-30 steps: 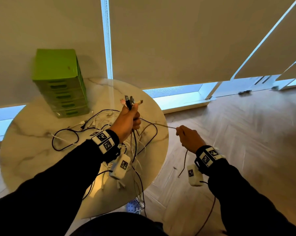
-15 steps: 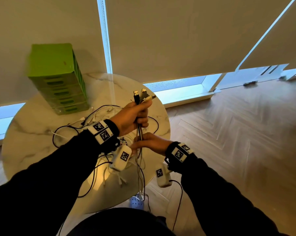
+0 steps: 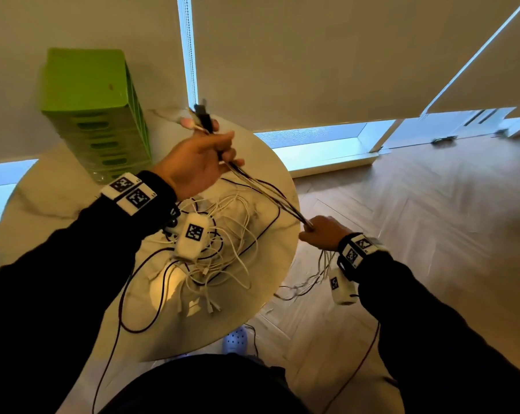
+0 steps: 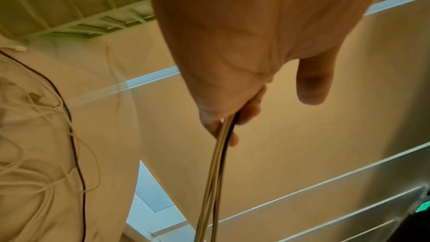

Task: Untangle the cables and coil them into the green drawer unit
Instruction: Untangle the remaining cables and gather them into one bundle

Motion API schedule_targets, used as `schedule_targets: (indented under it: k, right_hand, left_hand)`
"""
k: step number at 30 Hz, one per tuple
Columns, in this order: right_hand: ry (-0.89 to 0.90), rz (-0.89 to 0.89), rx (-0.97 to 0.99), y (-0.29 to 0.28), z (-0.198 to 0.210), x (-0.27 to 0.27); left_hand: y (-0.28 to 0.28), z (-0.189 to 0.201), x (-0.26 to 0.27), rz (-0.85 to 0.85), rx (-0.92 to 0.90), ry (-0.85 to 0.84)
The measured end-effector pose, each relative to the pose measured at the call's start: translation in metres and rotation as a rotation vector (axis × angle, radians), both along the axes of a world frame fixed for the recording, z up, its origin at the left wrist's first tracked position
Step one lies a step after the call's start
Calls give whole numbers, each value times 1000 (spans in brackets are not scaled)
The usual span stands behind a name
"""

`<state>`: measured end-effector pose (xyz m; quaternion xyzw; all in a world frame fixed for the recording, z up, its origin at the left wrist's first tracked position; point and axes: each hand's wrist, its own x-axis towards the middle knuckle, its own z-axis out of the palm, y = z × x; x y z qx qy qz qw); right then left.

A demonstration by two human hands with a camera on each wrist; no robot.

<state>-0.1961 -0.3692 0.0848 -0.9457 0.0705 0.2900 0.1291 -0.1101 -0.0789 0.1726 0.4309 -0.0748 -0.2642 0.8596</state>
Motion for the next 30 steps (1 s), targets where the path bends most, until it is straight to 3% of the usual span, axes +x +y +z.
schedule_targets:
  k: [2,4,8,10,17,22,26,30]
  right_hand:
    - [-194,16,-93,8,-8,-11]
    - [-281,118,-46,30,-15,-25]
    - [-272,291,154,82,-32,-45]
    - [-254,364,165,100,-42,-49]
    - [78,430,148,95,-61,-40]
    - [198,547,305,89,-33,11]
    - [2,543,437,100,-3,86]
    - [-203,365,419,116,-26,178]
  left_hand:
    - [3,0,10,125,12,-24]
    - [-1,-1,15,316,44,-15]
    - [-6,-1,26,703,104,76]
    - [4,-5,34,786,140,89]
    - [52,-58,33,512,338,111]
    - [71,-83,30,493,276,159]
    - [65,-86,33,505,298,174]
    - [55,-91,35,486,329,175]
